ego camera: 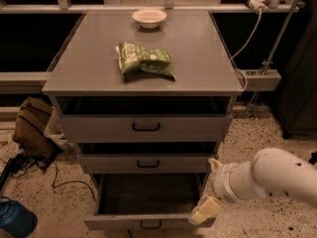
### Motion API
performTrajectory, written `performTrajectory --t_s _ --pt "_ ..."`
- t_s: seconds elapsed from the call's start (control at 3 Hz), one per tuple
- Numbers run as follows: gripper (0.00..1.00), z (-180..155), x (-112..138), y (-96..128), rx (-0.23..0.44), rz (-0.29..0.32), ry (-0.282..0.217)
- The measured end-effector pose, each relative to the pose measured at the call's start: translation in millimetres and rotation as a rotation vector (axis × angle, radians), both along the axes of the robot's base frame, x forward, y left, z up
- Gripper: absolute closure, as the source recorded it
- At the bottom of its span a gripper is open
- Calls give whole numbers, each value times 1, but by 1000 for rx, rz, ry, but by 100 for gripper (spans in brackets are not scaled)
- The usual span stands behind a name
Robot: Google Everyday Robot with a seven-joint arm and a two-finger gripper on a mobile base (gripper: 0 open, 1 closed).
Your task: Close bottom drawer
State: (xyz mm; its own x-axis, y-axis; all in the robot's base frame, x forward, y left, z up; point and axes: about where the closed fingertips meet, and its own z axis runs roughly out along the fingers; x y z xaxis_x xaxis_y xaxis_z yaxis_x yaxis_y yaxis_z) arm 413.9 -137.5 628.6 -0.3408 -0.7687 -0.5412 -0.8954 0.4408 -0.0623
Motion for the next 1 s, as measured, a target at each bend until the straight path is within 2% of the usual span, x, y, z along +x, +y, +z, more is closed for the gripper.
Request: performTrajectory --t_s 0.33,0.67,1.0 --pt "0 -66 1 20 71 -2 6" --pt "0 -144 -1 36 161 -51 37" --pt "0 -143 -1 36 160 -51 36"
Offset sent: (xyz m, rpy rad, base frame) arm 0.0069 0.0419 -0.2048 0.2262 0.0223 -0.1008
